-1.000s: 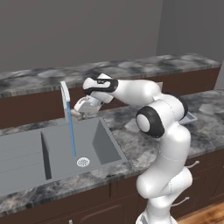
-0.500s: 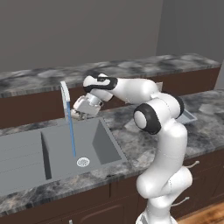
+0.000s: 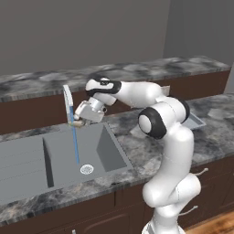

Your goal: Take the fish out of the fridge, briefly rinse it in the sink, and place it on the tray next to the sink.

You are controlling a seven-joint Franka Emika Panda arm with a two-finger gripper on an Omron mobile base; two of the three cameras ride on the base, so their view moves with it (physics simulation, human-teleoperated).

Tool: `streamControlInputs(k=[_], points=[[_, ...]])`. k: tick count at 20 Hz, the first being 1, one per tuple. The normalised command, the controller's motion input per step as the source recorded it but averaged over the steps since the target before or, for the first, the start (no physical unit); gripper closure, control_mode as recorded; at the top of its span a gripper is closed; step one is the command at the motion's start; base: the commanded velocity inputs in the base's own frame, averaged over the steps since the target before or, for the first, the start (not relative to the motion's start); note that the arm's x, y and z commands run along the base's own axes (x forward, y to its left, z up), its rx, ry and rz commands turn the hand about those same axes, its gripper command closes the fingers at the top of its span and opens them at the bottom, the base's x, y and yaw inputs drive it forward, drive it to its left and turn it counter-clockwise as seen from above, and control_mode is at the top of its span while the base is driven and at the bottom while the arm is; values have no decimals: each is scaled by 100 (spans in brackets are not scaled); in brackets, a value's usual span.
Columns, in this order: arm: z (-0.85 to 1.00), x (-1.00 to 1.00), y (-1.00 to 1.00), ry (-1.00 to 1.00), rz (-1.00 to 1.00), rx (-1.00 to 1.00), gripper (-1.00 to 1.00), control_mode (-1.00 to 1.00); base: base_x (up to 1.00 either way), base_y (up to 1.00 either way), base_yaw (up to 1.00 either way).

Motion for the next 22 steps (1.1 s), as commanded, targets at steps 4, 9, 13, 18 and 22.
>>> streamControlInputs(k=[4, 9, 13, 18, 22], points=[[-45, -5, 0, 2, 0, -13, 100, -100, 0, 0, 0], [29, -34, -7, -1, -10, -11, 100, -100, 0, 0, 0], [84, -80, -24, 0, -36, -32, 100, -100, 0, 0, 0], [27, -100, -45, -16, -43, -54, 100, -100, 0, 0, 0], [9, -100, -60, -36, -43, -67, 100, -100, 0, 0, 0]])
